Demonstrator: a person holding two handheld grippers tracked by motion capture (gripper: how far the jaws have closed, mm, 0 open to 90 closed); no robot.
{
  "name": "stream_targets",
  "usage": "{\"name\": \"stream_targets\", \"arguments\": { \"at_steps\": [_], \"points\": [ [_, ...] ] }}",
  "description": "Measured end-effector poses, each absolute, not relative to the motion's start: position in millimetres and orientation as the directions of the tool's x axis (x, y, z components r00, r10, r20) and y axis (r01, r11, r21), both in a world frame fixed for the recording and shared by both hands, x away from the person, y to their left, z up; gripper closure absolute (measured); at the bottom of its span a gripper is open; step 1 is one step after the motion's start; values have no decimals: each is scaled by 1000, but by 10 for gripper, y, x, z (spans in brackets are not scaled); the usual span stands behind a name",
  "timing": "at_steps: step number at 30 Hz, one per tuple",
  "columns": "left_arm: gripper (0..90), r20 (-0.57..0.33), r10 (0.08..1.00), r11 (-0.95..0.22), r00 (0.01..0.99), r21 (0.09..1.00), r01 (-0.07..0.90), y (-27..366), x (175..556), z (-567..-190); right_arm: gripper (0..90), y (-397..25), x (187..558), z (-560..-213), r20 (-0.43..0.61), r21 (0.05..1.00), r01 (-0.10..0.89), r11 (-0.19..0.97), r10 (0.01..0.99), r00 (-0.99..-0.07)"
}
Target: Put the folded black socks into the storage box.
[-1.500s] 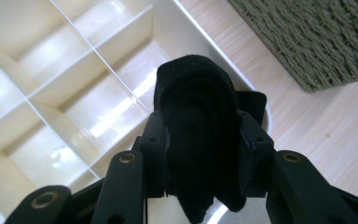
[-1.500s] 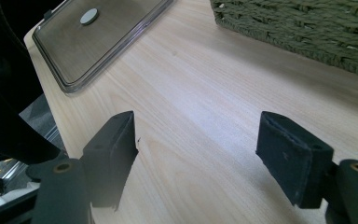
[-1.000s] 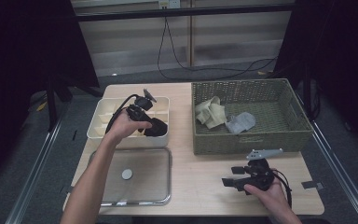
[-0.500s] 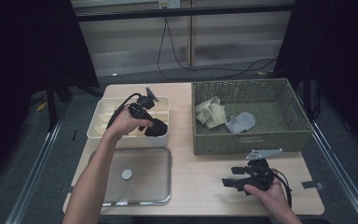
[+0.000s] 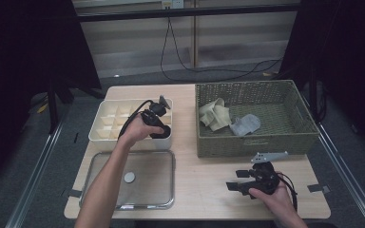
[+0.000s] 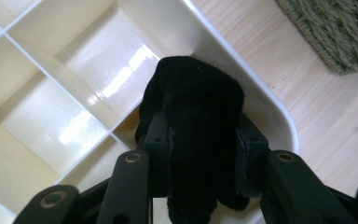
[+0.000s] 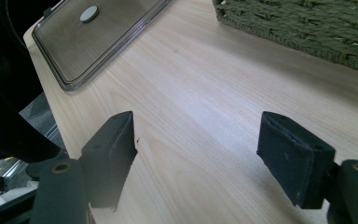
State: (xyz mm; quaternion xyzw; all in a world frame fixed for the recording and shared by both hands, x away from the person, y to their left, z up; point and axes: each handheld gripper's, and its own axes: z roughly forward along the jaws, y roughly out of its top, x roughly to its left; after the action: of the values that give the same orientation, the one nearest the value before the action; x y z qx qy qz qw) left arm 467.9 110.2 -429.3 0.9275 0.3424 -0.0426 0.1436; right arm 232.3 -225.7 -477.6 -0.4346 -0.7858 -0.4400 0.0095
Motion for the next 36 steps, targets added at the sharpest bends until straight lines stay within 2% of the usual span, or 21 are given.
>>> {"name": "stream_targets", "arguments": {
  "at_steps": [3, 14, 19, 28, 32, 33, 36],
  "points": [
    [652, -211, 635, -698, 743, 254, 670, 1141, 4684, -4333, 273, -2256, 2327, -4781, 397, 682, 692, 238, 674, -623],
    [663, -201, 637, -701, 744, 250, 668, 1109, 4671, -4442, 269, -2235, 2318, -4785, 395, 679, 692, 243, 674, -624],
    [664, -171, 637, -727, 752, 194, 659, 1021, 4696, -4452, 270, -2226, 2317, -4786, 398, 678, 693, 245, 672, -625],
    [664, -144, 640, -733, 755, 181, 656, 979, 4682, -4466, 269, -2212, 2314, -4787, 398, 677, 693, 247, 670, -627],
    [659, -152, 635, -728, 757, 211, 653, 1027, 4660, -4466, 269, -2217, 2312, -4782, 394, 679, 690, 249, 669, -630],
    [656, -171, 637, -710, 751, 248, 659, 1074, 4639, -4476, 269, -2231, 2316, -4779, 396, 679, 691, 247, 670, -628],
    [649, -191, 635, -694, 748, 283, 662, 1131, 4623, -4480, 269, -2244, 2322, -4782, 399, 678, 694, 241, 672, -624]
  ]
}}
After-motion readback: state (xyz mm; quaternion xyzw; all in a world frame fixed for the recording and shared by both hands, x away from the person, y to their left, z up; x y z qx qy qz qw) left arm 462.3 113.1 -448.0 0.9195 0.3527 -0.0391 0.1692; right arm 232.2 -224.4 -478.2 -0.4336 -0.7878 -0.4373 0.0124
